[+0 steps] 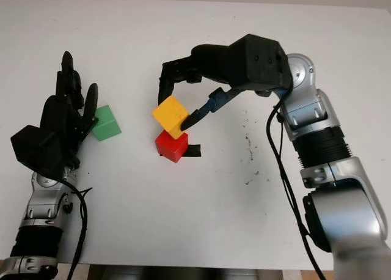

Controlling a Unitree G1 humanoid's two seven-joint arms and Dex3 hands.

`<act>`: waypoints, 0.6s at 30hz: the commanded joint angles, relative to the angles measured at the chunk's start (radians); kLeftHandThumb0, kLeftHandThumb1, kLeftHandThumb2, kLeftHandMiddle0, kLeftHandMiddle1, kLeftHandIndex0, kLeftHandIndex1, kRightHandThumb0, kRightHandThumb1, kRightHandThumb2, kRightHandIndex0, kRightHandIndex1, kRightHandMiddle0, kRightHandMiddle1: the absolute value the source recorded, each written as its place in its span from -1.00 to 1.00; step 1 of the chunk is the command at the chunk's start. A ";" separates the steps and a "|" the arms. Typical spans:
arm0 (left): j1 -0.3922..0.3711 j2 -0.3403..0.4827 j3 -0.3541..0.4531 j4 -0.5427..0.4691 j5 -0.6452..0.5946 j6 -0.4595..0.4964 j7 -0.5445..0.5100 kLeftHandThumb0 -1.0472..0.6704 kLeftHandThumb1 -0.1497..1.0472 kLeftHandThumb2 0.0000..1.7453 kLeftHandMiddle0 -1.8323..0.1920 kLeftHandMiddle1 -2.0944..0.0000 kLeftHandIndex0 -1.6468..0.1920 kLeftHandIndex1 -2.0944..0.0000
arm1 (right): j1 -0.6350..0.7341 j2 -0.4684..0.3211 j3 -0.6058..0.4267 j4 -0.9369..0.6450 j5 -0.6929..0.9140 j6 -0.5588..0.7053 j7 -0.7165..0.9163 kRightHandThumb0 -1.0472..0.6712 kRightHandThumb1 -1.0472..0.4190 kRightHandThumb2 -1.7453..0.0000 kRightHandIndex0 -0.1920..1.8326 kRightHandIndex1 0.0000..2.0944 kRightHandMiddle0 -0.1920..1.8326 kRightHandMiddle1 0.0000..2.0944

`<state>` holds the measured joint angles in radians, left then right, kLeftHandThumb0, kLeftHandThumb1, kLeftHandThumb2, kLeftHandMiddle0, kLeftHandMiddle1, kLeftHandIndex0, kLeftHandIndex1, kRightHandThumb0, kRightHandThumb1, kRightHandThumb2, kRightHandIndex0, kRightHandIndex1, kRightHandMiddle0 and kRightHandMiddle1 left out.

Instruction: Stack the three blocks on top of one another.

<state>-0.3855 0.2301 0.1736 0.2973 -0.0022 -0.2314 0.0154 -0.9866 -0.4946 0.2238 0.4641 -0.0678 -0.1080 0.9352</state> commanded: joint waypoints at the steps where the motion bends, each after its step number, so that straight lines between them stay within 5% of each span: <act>1: 0.011 0.003 -0.002 -0.016 0.011 -0.007 0.006 -0.53 1.00 -0.42 0.94 0.94 0.92 0.94 | -0.003 0.008 -0.010 0.007 0.014 0.009 0.005 -0.36 -0.82 0.94 -0.58 -0.97 -0.38 0.49; 18: 0.006 0.003 -0.001 -0.013 0.015 -0.005 0.004 -0.53 1.00 -0.42 0.95 0.95 0.92 0.95 | 0.013 0.022 -0.004 0.016 0.012 0.071 0.026 -0.38 -0.82 0.94 -0.57 -0.96 -0.37 0.50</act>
<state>-0.3858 0.2301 0.1736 0.2973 0.0134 -0.2305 0.0213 -0.9809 -0.4719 0.2232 0.4920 -0.0564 -0.0409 0.9590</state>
